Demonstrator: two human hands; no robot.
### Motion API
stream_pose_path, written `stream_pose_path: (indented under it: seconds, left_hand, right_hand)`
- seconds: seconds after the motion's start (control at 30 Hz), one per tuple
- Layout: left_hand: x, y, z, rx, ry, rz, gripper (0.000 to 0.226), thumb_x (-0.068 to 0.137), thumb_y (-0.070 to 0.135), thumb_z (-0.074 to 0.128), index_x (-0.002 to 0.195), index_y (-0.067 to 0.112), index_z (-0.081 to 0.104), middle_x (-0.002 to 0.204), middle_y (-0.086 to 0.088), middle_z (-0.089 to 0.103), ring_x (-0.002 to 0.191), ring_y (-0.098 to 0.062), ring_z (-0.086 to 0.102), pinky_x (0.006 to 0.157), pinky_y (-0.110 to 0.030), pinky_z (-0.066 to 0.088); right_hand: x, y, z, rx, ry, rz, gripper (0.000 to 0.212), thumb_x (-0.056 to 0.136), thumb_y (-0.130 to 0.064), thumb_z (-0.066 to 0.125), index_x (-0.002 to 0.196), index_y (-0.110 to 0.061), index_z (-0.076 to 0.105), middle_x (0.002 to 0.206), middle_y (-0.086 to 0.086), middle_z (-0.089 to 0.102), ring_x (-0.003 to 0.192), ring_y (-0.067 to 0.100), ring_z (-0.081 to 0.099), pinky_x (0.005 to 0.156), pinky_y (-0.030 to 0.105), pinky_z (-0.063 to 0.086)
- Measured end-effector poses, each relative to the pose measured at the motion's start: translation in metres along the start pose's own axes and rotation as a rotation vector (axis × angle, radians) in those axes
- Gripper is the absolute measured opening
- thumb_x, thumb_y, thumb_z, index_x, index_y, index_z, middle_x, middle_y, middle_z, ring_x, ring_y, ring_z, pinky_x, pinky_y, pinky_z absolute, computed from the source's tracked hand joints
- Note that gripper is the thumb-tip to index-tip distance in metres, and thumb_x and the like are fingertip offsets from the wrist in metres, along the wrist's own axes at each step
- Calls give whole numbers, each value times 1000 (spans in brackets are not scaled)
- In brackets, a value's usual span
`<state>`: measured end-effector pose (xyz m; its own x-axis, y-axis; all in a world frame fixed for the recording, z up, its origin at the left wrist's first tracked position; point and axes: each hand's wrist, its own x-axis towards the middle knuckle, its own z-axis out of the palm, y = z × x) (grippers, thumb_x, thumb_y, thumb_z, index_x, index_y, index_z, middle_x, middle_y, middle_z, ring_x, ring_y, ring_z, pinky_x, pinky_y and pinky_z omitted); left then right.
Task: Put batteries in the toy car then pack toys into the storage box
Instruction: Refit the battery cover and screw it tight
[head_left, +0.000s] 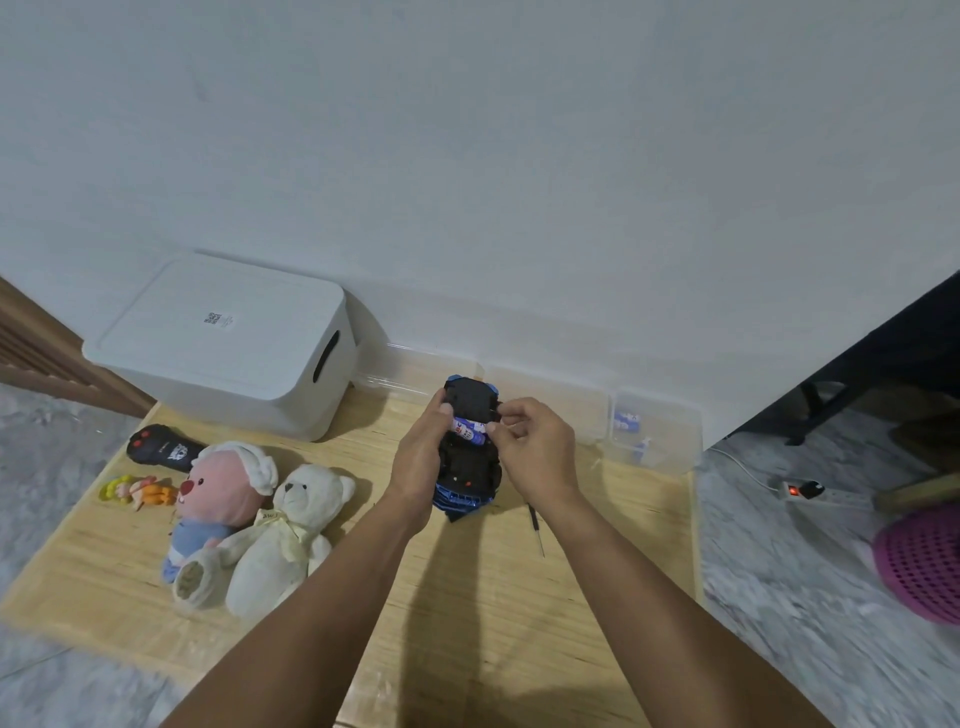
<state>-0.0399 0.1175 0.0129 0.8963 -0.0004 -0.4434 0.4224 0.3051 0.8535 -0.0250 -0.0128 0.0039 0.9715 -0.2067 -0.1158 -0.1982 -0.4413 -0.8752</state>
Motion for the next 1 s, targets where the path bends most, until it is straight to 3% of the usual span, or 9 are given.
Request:
stream_pose_path:
  seconds: [0.17, 0.27, 0.43, 0.63, 0.87, 1.0]
  left_hand:
    - [3, -4, 1, 29, 74, 10, 41, 97, 18, 53, 135, 35, 54, 108, 2, 72, 85, -15, 71, 76, -35, 58]
    - [3, -4, 1, 53, 81, 13, 43, 98, 15, 51, 135, 36, 53, 97, 5, 73, 75, -11, 70, 67, -31, 58]
    - [2, -5, -1, 143, 61, 41, 46, 99, 11, 47, 135, 38, 50, 93, -5, 70, 72, -13, 68, 63, -29, 58]
    - [6, -8, -4, 191, 65, 34, 49, 96, 8, 50, 136, 37, 47, 100, -13, 71, 81, -26, 70, 75, -47, 60]
    - [8, -10, -1, 200, 80, 37, 46, 96, 9, 50, 130, 39, 50, 97, -15, 70, 79, -27, 69, 70, -44, 60]
    - [9, -12, -1, 199, 95, 22, 46, 94, 9, 51, 130, 39, 50, 96, -14, 71, 80, -28, 71, 69, -44, 60]
  right_hand:
    - [2, 7, 2, 188, -36, 246, 32, 72, -22, 82, 97, -20, 62, 87, 2, 72, 80, 20, 71, 74, 36, 59]
    - [3, 10, 4, 231, -25, 281, 30, 70, -18, 83, 93, -17, 64, 86, 5, 72, 80, 22, 71, 75, 40, 60]
    - [0, 8, 5, 278, -8, 298, 29, 72, -14, 83, 95, -9, 66, 86, 7, 70, 78, 20, 69, 72, 36, 60]
    - [-2, 10, 9, 272, 40, 297, 26, 68, -18, 84, 85, -14, 66, 81, 4, 71, 78, 22, 71, 73, 40, 61]
    - [-1, 10, 12, 249, 56, 331, 25, 67, -23, 84, 80, -17, 64, 79, -2, 69, 76, 18, 70, 72, 44, 60]
    - [3, 13, 10, 287, 24, 375, 23, 71, -27, 82, 84, -14, 67, 84, 1, 72, 78, 18, 71, 66, 35, 61]
